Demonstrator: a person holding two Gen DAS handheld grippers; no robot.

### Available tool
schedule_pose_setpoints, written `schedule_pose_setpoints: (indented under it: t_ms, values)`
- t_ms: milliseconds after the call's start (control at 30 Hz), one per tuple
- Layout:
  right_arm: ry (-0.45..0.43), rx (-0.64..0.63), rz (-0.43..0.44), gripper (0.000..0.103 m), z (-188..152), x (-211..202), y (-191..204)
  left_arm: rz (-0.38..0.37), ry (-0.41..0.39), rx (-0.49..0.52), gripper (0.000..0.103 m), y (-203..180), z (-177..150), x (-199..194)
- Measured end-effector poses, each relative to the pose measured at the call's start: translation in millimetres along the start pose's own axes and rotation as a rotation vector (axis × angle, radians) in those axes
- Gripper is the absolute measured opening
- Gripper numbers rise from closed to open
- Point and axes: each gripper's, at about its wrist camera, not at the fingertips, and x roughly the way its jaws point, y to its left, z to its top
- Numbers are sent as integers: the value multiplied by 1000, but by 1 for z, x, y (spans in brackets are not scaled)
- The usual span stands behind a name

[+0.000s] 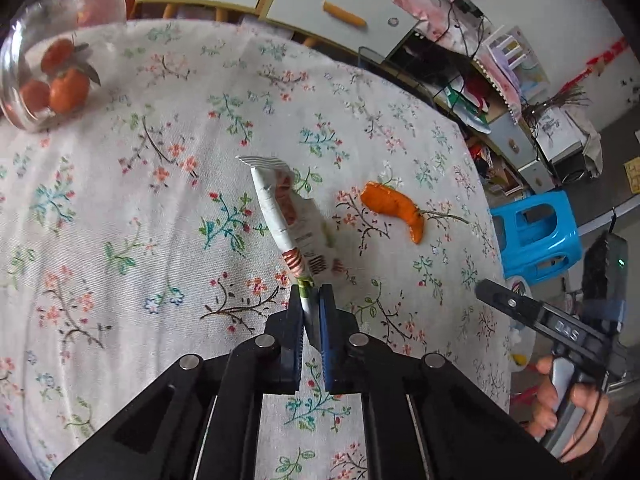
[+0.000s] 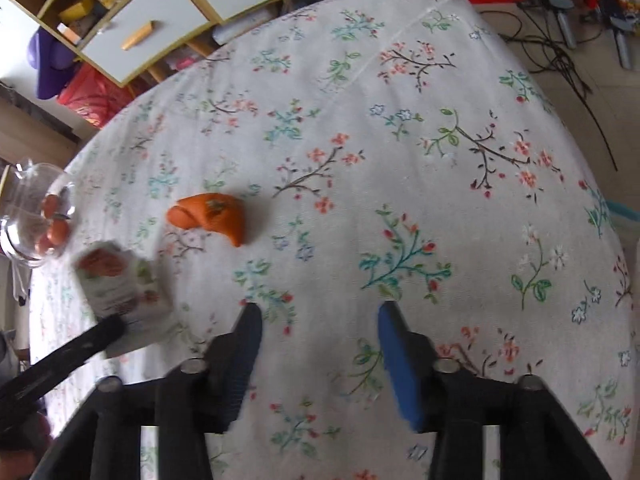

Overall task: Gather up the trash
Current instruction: 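Carry the snack bag and orange peel over the bin and open both tools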

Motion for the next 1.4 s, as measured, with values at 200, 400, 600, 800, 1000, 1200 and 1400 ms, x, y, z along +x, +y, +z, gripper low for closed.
schedule_pose_setpoints:
  t_ms: [200, 400, 600, 800, 1000, 1200, 1400]
  values:
    - [-45, -47, 20, 55, 12, 18, 22, 16, -29, 52, 5, 7, -4, -27]
    - [-78, -134, 12, 55, 20, 42, 53, 50, -35, 46, 5, 31, -10, -41]
    - [-111, -166, 24, 54, 27, 58, 73, 65, -24, -5, 5, 59, -12, -48]
    - [-106, -216, 30, 27, 27, 65, 87, 49, -31, -27, 5, 72, -13, -56]
    - [-120, -261, 35, 24, 20, 43, 97, -3, -49, -12, 5, 65, -21, -69]
    - [-115, -194, 68, 24, 8, 7, 83, -37, -72, 10, 5, 47, -32, -82]
    - [-111, -107, 64, 24, -7, -34, 41, -67, -83, 51, 5, 19, -44, -88]
